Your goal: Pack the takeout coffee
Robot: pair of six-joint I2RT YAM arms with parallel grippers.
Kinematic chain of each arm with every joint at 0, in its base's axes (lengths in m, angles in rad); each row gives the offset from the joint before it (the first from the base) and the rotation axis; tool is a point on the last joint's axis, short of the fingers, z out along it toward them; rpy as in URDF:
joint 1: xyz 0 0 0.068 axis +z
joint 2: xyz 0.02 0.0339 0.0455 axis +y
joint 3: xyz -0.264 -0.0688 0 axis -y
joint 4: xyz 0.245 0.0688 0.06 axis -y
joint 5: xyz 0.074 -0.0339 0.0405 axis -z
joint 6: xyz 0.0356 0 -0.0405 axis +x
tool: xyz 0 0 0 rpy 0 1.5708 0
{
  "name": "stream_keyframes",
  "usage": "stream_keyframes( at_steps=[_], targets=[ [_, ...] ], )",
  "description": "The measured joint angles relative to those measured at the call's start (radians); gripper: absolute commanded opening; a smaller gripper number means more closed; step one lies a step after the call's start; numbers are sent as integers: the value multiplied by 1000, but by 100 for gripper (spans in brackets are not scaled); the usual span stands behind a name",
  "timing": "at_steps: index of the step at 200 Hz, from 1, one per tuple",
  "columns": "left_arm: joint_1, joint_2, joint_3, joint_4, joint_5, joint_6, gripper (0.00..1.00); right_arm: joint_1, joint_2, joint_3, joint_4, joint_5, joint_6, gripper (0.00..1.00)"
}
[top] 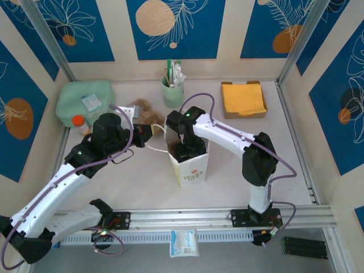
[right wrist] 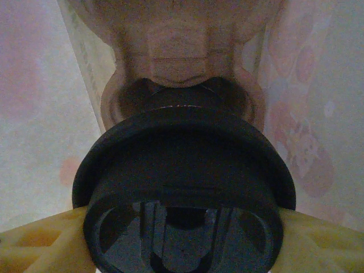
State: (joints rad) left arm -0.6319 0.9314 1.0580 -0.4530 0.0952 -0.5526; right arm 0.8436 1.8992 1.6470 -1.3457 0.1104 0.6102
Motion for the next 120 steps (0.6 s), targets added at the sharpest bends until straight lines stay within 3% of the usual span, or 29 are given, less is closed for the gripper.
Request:
stream_keyframes(
  at_steps=[56,120],
  targets=[
    [0,0,0,0,0,0,0,0,0,-1,0,-6,3,70],
    [0,0,0,0,0,0,0,3,3,12,-8,-4,7,81]
  ],
)
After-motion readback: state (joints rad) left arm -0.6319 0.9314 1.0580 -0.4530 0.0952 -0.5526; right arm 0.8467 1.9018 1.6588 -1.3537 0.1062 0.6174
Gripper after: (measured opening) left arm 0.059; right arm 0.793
